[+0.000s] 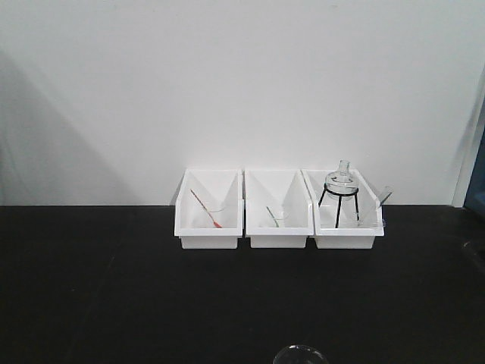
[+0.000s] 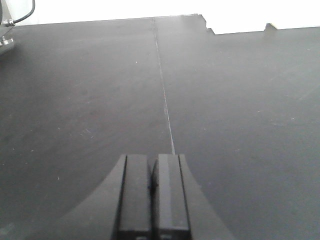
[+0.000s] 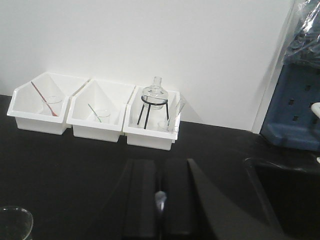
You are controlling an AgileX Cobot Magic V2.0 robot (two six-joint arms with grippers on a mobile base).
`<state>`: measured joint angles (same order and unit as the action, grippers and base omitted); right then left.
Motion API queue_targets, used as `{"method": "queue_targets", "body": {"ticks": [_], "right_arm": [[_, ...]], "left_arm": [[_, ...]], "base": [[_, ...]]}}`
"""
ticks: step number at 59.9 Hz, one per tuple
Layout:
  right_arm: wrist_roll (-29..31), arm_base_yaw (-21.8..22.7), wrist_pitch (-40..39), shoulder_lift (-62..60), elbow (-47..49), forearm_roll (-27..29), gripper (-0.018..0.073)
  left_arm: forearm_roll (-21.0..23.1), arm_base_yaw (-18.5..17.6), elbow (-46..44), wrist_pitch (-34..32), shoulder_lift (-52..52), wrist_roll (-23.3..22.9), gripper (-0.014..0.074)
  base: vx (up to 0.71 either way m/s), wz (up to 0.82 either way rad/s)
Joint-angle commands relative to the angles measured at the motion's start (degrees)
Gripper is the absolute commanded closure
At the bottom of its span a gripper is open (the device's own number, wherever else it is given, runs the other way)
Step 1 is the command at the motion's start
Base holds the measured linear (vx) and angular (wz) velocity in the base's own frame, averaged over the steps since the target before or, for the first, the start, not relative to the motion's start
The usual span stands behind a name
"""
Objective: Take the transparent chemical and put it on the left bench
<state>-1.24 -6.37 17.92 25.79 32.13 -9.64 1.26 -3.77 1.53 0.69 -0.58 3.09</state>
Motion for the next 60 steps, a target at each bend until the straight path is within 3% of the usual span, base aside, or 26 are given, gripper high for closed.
{"method": "queue_targets", "body": {"ticks": [1, 25, 34, 42, 49, 60], "right_arm": [[0.1, 0.0, -4.5, 0.3, 1.7, -0.7, 0.0564], [-0.7, 0.0, -5.9, 1.1, 1.7, -0.2, 0.0564], [-5.7, 0.0, -13.8, 6.4, 1.7, 9.0, 0.0564], [-5.9, -0.6, -24.6, 14.9, 1.8, 16.2, 0.0564], [-6.0, -5.6, -30.2, 23.2, 3.3, 16.5, 0.0564], [-5.9, -16.7, -34.8, 36.6, 8.8, 7.7, 0.0564]], "left_arm": [[0.0, -0.1, 0.9, -4.5, -1.1, -0.4, 0.0600], [0.0, -0.1, 0.9, -4.5, -1.1, -0.4, 0.0600], [0.0, -0.1, 0.9, -4.5, -1.1, -0.4, 0.0600], [0.0, -0.1, 0.9, -4.5, -1.1, -0.4, 0.0600], [0.0, -0.1, 0.9, -4.5, -1.1, -0.4, 0.0600], [0.0, -0.1, 0.9, -4.5, -1.1, -0.4, 0.0600]], "base": [[0.00, 0.00], [0.00, 0.00], [0.00, 0.00], [0.00, 0.00], [0.00, 0.00], [0.00, 0.00]]}}
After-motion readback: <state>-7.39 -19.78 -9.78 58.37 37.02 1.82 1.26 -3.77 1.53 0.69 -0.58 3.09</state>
